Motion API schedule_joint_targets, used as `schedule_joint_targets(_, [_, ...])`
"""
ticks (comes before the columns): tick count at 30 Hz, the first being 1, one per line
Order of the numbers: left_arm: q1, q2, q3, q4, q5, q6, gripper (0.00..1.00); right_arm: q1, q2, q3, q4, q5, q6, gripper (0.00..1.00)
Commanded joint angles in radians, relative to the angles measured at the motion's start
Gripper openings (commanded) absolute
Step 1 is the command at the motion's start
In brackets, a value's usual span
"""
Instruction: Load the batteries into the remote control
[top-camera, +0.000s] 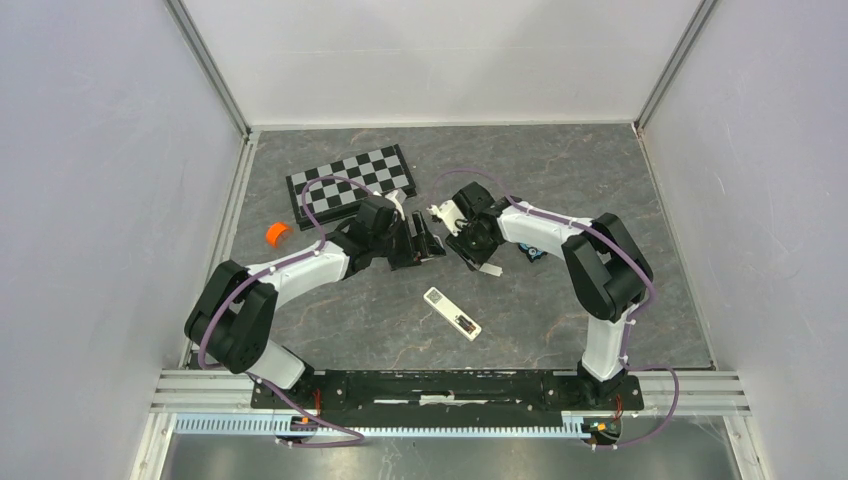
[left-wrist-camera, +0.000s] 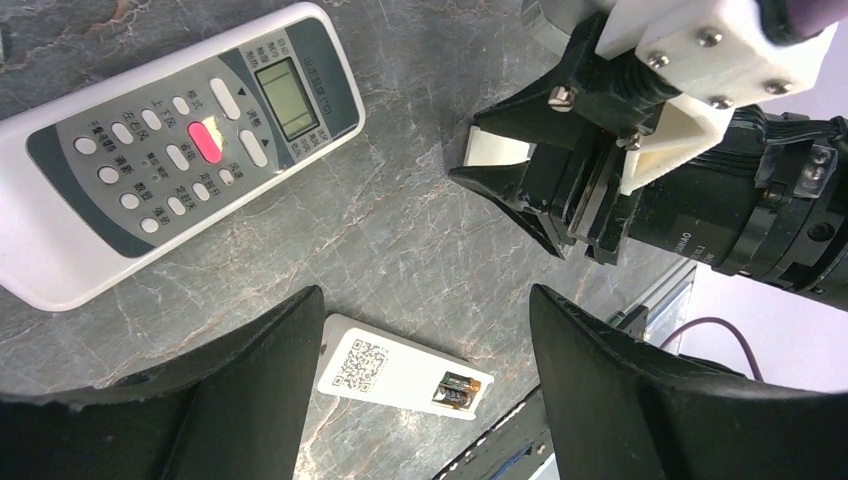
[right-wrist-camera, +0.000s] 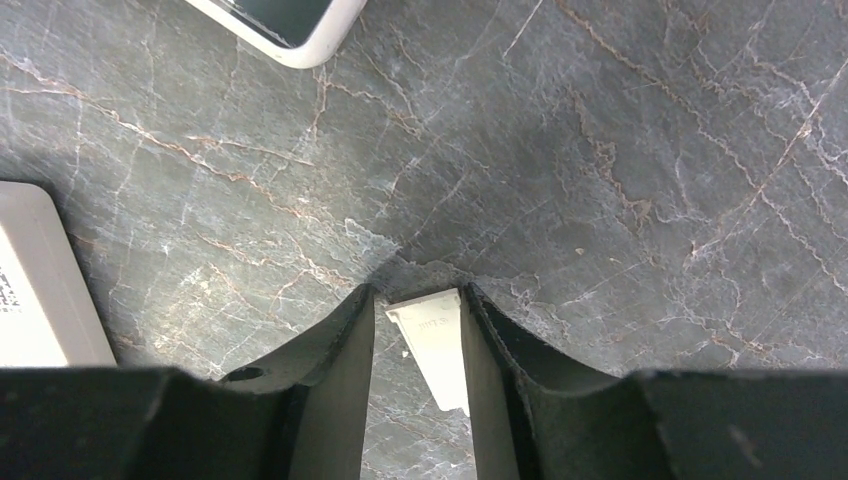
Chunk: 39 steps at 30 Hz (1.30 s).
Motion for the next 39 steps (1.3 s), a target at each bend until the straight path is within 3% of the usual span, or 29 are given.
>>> schedule_joint_targets(1, [-0.001,-0.042,0.001,-0.003,-0.011,0.037,0.81,-0.005,0.07,-0.026,-0.061,0.023,-0.008,0.41])
schedule_joint_targets(17, [-0.001,-0.035,0.005,-0.002,-0.007,0.033,0.81,-0.07,0.001,-0.062,0.047,0.101,0.164,0.28])
schedule_joint_targets(31, [-0.002,-0.037,-0.002,0.0,-0.009,0.04,0.81,-0.07,-0.116,-0.165,0.215,0.146,0.37,0.45])
schedule_joint_targets(39, [-0.001,-0.05,-0.014,0.003,-0.014,0.043,0.81,-0.071,-0.174,-0.249,0.345,0.175,0.503,0.3])
